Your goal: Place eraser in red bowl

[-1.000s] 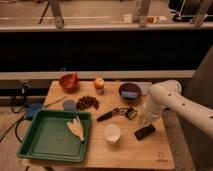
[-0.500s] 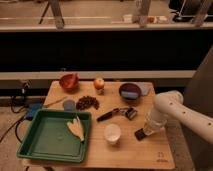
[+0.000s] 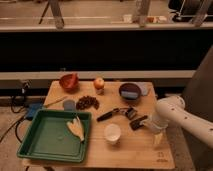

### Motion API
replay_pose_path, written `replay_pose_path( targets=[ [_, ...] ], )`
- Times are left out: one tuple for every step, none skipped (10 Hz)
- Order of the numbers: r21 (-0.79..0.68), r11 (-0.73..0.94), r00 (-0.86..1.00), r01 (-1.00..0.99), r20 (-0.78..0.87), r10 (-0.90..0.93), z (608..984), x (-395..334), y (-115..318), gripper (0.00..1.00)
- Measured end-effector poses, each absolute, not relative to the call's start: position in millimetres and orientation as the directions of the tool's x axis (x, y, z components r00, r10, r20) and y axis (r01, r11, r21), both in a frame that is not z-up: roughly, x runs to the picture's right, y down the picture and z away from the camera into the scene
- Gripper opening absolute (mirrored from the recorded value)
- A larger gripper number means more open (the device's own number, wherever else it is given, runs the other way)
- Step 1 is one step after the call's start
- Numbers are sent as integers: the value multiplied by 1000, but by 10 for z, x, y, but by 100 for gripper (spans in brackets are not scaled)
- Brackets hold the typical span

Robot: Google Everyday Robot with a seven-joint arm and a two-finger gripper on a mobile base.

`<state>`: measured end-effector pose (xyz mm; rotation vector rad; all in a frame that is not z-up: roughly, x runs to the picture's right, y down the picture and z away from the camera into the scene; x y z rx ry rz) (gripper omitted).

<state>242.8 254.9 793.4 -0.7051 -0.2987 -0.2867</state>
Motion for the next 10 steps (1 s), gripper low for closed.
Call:
replay_pose_path(
  targets=[
    [-581, 732, 917, 357, 366, -157, 7914, 2408, 2517, 80],
    [-571, 740, 917, 356, 367, -158, 7868, 2412, 2476, 80],
    [-555, 753, 916, 353, 368, -158, 7771, 2422, 2384, 80],
    [-538, 766, 915, 351, 371, -158, 7669, 2421, 2277, 80],
    [-513, 783, 912, 352, 377, -163, 7565, 2399, 2139, 80],
    [-499, 792, 911, 352, 378, -166, 7526, 2392, 2068, 80],
    [-486, 799, 909, 353, 380, -170, 7520, 2371, 2004, 80],
    [-481, 802, 908, 355, 381, -173, 7549, 2350, 1972, 80],
    [-483, 801, 909, 354, 379, -173, 7624, 2331, 1970, 80],
    [-492, 798, 912, 349, 374, -168, 7736, 2320, 1994, 80]
  ],
)
